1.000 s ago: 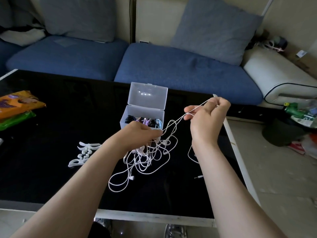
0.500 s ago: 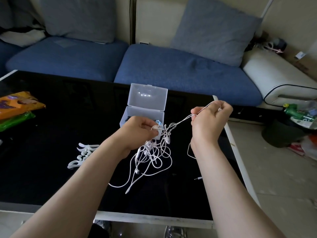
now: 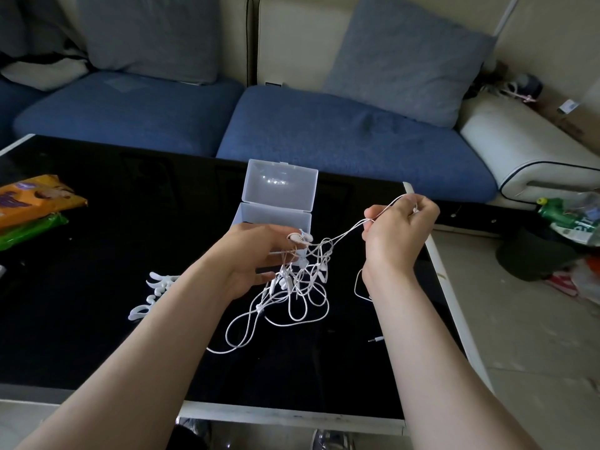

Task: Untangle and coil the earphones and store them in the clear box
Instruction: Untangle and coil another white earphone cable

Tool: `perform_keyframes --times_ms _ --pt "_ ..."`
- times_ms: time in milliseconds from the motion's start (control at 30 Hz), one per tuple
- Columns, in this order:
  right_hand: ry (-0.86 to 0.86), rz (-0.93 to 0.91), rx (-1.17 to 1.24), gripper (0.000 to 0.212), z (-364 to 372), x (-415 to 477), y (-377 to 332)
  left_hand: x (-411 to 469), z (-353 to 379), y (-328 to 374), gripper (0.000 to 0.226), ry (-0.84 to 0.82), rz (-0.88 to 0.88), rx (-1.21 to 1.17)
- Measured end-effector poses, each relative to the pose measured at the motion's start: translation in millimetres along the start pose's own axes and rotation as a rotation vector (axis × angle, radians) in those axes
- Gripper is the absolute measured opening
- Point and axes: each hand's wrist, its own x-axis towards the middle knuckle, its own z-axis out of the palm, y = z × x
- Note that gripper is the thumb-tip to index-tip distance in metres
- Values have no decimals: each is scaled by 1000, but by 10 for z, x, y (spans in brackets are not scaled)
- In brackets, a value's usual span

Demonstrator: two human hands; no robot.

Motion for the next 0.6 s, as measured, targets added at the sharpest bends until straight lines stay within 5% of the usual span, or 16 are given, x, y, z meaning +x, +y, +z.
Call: perform_keyframes --times_ms 200,600 --pt "0 34 29 20 -15 13 -1 23 15 34 26 13 -123 -270" --pt "11 73 74 18 -14 6 4 -12 24 45 26 -118 -168 -270"
